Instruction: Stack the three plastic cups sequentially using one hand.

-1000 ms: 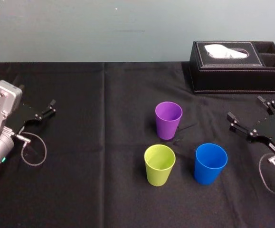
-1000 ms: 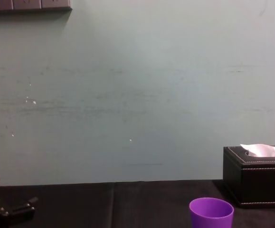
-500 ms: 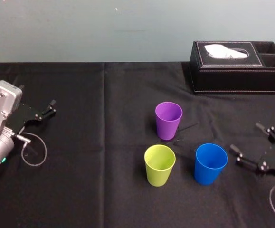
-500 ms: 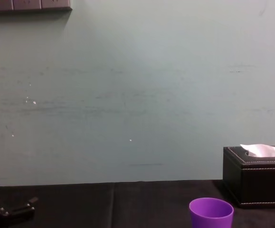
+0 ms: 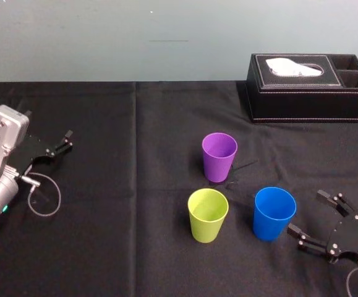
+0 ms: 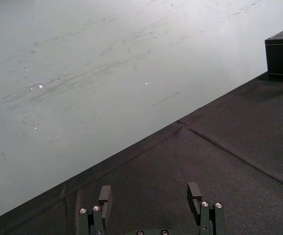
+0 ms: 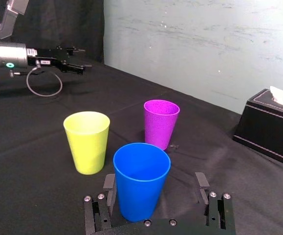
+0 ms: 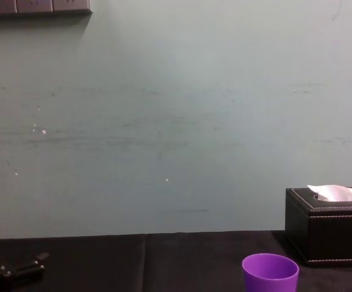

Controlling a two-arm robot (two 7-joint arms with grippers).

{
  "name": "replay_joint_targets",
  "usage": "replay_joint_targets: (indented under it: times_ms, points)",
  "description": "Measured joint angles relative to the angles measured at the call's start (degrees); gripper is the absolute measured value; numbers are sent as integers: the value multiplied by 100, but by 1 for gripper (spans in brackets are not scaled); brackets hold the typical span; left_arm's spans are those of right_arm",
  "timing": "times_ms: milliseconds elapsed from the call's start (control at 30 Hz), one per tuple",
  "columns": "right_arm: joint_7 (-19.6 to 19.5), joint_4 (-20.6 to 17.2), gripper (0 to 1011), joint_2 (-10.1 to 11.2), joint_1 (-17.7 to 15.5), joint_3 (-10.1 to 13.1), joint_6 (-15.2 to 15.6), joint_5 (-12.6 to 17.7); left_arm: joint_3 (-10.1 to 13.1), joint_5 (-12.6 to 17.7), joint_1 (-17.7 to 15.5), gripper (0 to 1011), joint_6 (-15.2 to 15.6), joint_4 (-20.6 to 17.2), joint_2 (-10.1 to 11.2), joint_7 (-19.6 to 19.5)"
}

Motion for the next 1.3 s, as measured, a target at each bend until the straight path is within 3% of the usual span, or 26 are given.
replay_joint_targets:
  times_ms: [567,900,1300]
  points:
    - [526,192,1000,-312,257,-107,348,230,0,0,0,1012,0,0,0,0]
    - [603,201,1002,-435,296,-106,487,36,0,0,0,1011,0,0,0,0]
    - [702,392,1002,-721,658,-220,714,-227,0,0,0,1011,0,0,0,0]
